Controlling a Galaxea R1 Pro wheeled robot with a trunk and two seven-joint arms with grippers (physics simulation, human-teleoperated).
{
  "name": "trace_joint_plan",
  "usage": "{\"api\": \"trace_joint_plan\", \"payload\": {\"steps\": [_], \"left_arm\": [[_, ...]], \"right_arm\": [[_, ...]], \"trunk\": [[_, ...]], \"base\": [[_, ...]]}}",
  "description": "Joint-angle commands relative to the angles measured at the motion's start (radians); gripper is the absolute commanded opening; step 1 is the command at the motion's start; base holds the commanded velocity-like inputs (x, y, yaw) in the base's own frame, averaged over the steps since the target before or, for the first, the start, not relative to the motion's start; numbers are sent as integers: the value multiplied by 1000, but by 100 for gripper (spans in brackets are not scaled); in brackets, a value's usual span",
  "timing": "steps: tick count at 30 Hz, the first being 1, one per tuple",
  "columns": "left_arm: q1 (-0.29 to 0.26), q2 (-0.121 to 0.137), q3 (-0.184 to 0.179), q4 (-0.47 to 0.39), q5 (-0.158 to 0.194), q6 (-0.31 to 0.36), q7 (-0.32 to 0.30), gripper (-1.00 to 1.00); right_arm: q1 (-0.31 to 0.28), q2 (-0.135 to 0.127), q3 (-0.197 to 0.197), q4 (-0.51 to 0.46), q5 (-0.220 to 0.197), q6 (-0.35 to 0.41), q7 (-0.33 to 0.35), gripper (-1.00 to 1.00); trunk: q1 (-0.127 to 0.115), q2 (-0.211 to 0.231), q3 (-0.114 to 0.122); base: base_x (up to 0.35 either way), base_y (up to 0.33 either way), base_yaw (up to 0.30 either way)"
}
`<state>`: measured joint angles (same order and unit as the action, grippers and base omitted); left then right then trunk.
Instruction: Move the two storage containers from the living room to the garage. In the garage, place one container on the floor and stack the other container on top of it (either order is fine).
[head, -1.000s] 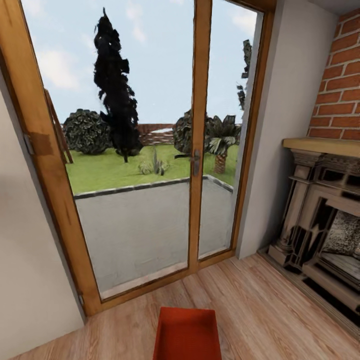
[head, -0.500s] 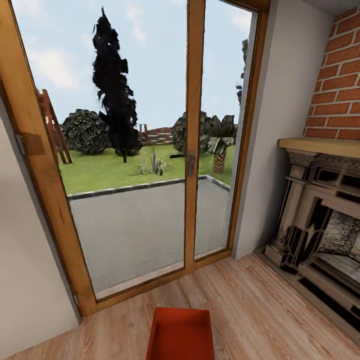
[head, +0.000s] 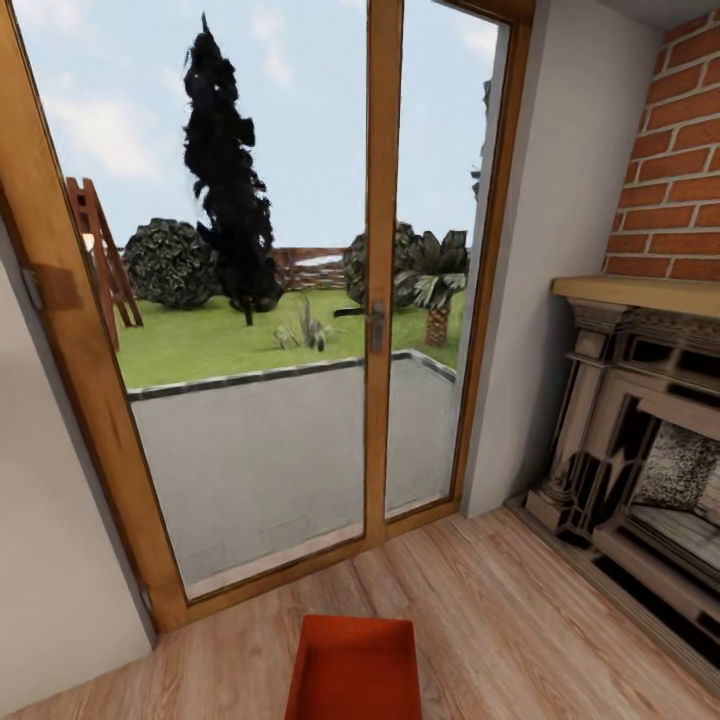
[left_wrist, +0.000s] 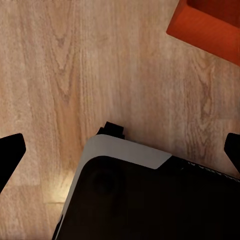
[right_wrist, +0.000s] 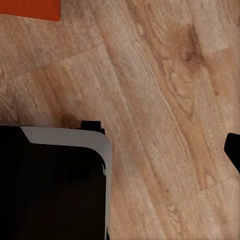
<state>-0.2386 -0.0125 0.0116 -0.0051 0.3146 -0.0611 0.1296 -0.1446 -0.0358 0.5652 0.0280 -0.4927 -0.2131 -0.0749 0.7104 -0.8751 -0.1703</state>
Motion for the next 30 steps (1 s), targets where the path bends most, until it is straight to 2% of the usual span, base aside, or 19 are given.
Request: {"api": "trace_joint_plan", "payload": {"steps": [1,13,30], "left_arm": [[-1,0,1,0,4,-3,2,100],[-1,0,1,0,2,-3,2,100],[-1,0,1,0,3,-3,2,100]], "right_arm": [[-1,1,8,3,-7,-5,0,100],[-1,1,8,3,-7,-5,-1,100],[-1,2,3,3,-11,-5,-9,100]], "trunk": [[0,-1,-1],[0,-1,-1],[0,-1,-1]], "base": [[84,19,0],[211,151,0],[19,14,-20]]}}
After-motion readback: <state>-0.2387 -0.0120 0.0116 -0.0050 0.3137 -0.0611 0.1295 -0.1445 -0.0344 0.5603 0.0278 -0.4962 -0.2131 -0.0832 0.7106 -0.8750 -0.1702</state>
